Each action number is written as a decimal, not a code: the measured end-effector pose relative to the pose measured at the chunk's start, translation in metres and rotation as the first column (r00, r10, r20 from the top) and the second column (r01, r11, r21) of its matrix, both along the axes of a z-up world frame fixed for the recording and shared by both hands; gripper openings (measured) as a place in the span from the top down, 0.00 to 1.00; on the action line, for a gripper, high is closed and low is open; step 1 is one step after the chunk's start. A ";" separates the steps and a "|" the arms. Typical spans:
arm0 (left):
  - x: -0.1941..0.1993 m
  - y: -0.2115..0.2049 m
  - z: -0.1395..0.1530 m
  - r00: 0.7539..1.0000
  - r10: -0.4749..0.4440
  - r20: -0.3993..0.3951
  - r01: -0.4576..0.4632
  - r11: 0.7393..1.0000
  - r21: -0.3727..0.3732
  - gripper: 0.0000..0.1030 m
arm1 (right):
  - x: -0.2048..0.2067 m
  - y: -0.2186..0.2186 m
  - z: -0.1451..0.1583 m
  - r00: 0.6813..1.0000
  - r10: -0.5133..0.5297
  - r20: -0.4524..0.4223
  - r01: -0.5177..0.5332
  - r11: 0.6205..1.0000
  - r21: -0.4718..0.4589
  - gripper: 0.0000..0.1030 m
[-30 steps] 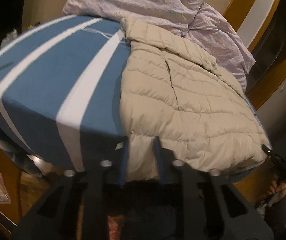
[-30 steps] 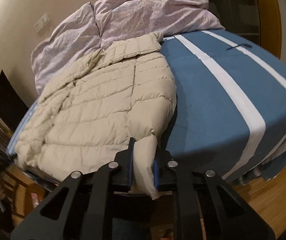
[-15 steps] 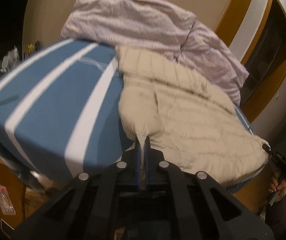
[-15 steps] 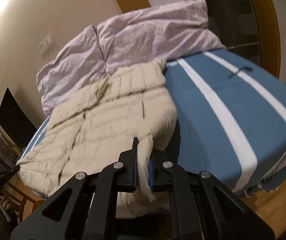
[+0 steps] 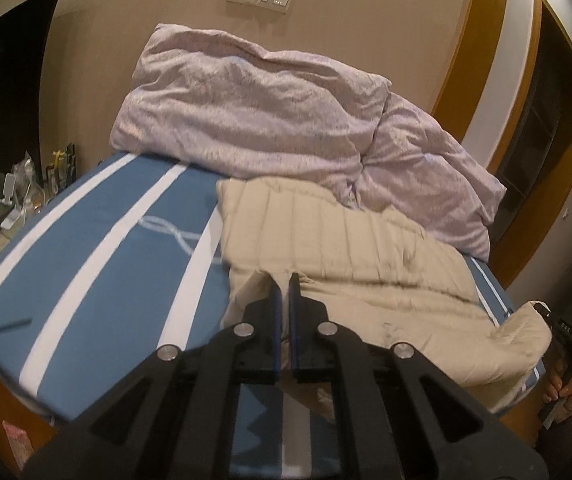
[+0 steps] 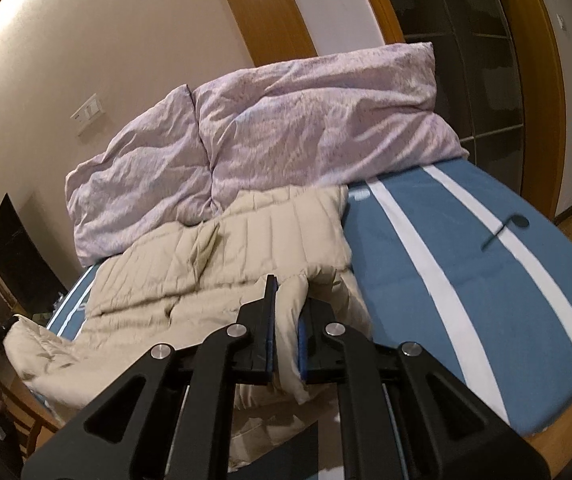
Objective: Fold large clothes
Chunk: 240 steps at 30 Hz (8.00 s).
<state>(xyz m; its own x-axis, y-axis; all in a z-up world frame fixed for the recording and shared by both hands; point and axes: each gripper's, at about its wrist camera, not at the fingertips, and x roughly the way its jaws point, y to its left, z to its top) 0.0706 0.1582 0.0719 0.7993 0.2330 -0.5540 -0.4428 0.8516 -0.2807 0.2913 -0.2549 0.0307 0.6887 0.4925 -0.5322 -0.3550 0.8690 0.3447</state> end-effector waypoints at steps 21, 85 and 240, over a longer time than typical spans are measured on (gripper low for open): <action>0.159 0.092 -0.011 0.993 0.080 -0.084 -0.082 0.996 -0.018 0.97 | 0.154 0.066 -0.015 0.999 -0.043 -0.033 0.043 0.999 -0.010 0.92; 0.324 0.119 -0.112 0.916 0.172 -0.362 -0.135 0.983 0.126 0.20 | 0.278 0.170 -0.116 0.966 -0.181 -0.186 0.101 0.922 -0.373 0.36; 0.021 0.142 -0.103 0.954 0.182 -0.237 -0.259 0.901 -0.349 0.87 | 0.036 0.085 -0.088 0.890 0.109 -0.443 -0.120 0.993 0.004 0.85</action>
